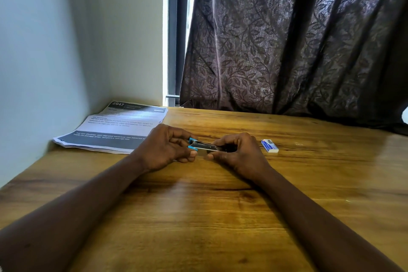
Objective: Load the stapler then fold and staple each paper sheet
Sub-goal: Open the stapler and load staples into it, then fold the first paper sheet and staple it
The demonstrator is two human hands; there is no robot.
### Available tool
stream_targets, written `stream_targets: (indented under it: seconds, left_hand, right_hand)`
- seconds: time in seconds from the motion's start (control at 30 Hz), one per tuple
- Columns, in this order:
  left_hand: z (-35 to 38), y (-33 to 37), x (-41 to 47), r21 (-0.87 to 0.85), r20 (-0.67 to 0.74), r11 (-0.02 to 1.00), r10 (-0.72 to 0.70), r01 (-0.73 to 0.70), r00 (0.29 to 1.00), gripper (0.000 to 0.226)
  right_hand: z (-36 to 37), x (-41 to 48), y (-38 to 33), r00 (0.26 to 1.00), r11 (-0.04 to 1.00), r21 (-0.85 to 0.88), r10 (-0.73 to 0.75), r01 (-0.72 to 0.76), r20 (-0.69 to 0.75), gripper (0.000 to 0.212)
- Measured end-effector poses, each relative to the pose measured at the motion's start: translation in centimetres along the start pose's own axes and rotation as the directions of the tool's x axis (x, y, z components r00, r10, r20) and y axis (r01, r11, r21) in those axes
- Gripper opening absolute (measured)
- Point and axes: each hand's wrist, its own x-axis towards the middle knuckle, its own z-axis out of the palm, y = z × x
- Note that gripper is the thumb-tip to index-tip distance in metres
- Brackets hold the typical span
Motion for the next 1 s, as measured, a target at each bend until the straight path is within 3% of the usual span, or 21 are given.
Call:
stream_targets:
  seconds: [0.2, 0.33, 0.43, 0.57, 0.67, 0.83, 0.93, 1.0]
  left_hand:
    - [0.0, 0.0, 0.0, -0.024, 0.014, 1.000, -0.001, 0.001, 1.000, 0.043]
    - [0.2, -0.2, 0.1, 0.058, -0.021, 0.997, 0.054, -0.053, 0.998, 0.056]
    - [0.1, -0.6, 0.2, 0.255, -0.107, 0.963, 0.124, -0.093, 0.987, 0.045]
    - [-0.5, -0.5, -0.2, 0.537, -0.191, 0.840, 0.210, -0.077, 0.959, 0.031]
    - [-0.9, -0.4, -0.8, 0.620, -0.174, 0.781, 0.232, -0.076, 0.957, 0.038]
    - [-0.8, 0.6, -2.4, 0.732, -0.172, 0.679, 0.251, -0.047, 0.953, 0.039]
    - [-2.3, 1.0, -3.5, 0.780, -0.190, 0.625, 0.266, -0.019, 0.945, 0.048]
    - [-4.6, 0.8, -4.6, 0.819, -0.203, 0.573, 0.215, 0.045, 0.955, 0.068]
  right_hand:
    - [-0.2, -0.2, -0.1, 1.000, 0.999, 0.036, 0.023, -0.022, -0.008, 0.035]
    - [-0.5, 0.3, 0.5, 0.987, 0.997, -0.018, 0.074, -0.077, -0.139, 0.034]
    - [-1.5, 0.8, 1.6, 0.949, 0.957, -0.214, 0.131, -0.196, -0.287, 0.043]
    - [-2.5, 1.0, 2.5, 0.901, 0.823, -0.445, 0.169, -0.352, -0.400, 0.045]
    - [-2.3, 0.8, 2.4, 0.908, 0.742, -0.549, 0.198, -0.385, -0.370, 0.039]
    - [-1.8, 0.0, 1.4, 0.911, 0.613, -0.675, 0.253, -0.411, -0.325, 0.048]
    - [-1.3, -0.4, -0.1, 0.950, 0.605, -0.737, 0.127, -0.301, -0.284, 0.053]
    - [-0.3, -0.3, -1.3, 0.967, 0.673, -0.712, 0.024, -0.202, -0.252, 0.047]
